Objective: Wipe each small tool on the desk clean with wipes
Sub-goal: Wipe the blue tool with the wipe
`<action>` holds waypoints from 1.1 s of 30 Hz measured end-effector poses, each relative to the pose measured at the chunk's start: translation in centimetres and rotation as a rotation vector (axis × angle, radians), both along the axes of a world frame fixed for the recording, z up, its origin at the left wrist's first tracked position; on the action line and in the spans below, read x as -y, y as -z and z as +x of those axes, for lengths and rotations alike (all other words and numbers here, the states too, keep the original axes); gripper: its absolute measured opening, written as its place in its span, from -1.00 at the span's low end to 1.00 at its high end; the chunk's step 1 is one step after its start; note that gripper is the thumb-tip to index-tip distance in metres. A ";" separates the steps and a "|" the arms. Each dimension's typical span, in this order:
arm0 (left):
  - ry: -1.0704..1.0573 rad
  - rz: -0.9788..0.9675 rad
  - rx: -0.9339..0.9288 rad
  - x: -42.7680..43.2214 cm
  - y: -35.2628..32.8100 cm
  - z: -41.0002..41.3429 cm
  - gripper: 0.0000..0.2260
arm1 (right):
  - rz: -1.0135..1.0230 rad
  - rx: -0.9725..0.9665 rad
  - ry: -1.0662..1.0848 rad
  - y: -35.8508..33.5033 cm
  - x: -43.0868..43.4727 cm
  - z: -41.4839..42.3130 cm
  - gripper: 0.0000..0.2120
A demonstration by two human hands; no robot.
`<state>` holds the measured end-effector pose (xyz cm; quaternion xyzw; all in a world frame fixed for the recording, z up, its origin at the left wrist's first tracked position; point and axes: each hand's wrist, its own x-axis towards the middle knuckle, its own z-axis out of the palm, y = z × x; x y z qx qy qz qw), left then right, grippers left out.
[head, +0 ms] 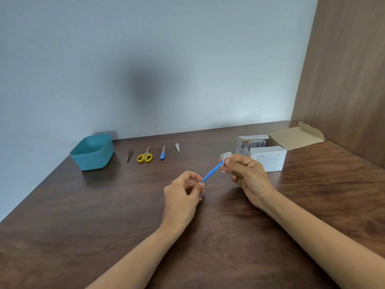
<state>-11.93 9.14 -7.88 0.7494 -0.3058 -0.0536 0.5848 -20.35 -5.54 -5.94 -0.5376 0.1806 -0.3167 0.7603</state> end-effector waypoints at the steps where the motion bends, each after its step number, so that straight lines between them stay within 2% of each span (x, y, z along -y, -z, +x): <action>1: 0.000 0.013 0.018 0.0 0.0 0.0 -0.85 | 0.006 -0.001 0.009 0.0 0.0 0.1 -0.85; 6: 0.007 0.040 0.062 -0.1 -0.1 -0.2 -0.83 | 0.005 -0.010 0.029 0.0 -0.1 0.1 -0.94; 9: 0.014 0.046 0.084 -0.1 -0.1 -0.4 -0.83 | -0.018 -0.028 0.054 0.0 0.0 0.1 -0.83; 16: 0.023 0.049 0.091 -0.2 -0.5 -0.7 -0.84 | 0.007 -0.013 0.071 0.0 0.2 0.1 -0.85; 21: 0.031 0.062 0.086 -0.3 -0.4 -0.7 -0.83 | 0.006 -0.020 0.092 -0.2 -0.1 0.2 -0.73; 33: 0.028 0.065 0.080 -0.3 -0.6 -0.8 -0.85 | 0.029 0.049 0.046 0.2 0.4 0.4 -0.81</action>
